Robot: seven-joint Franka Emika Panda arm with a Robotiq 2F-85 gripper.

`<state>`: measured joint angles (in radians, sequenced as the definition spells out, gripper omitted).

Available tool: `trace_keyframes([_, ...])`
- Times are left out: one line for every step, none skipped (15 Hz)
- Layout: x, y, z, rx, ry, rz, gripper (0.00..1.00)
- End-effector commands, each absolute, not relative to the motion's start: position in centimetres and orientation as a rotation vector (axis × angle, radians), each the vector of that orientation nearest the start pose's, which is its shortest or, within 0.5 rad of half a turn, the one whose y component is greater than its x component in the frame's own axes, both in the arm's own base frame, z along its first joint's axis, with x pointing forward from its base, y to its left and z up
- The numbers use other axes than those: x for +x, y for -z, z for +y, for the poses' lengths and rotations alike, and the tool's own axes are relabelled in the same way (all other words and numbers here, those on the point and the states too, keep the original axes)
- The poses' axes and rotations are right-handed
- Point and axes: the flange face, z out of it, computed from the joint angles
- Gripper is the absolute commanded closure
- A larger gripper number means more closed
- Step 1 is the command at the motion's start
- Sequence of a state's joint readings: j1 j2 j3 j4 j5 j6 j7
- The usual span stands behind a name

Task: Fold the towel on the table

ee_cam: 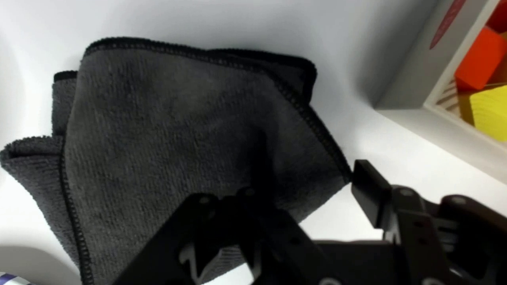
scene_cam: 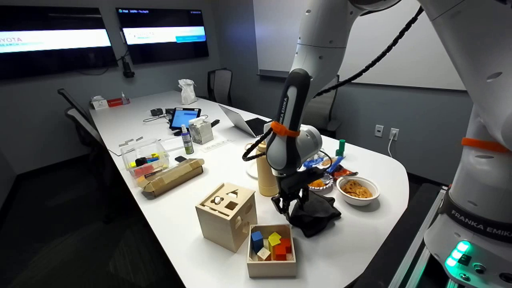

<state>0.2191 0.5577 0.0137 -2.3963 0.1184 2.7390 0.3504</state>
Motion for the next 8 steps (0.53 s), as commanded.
trace_keyframes([44.3, -7.2, 10.5, -3.122, -0.412, 0.334, 0.72])
trace_keyframes([44.0, -7.3, 10.4, -3.119, -0.437, 0.336, 0.81])
trace_keyframes([43.7, -7.6, 10.5, -3.109, -0.470, 0.337, 0.88])
trace_keyframes([43.4, -7.9, 10.6, -3.097, -0.496, 0.330, 0.96])
trace_keyframes([43.0, -8.4, 10.7, -3.080, -0.521, 0.319, 1.00])
trace_keyframes([42.7, -8.9, 10.9, -3.065, -0.539, 0.311, 1.00])
trace_keyframes([42.5, -9.4, 11.1, -3.049, -0.554, 0.299, 1.00])
trace_keyframes([42.3, -10.1, 11.4, -3.037, -0.560, 0.295, 1.00])
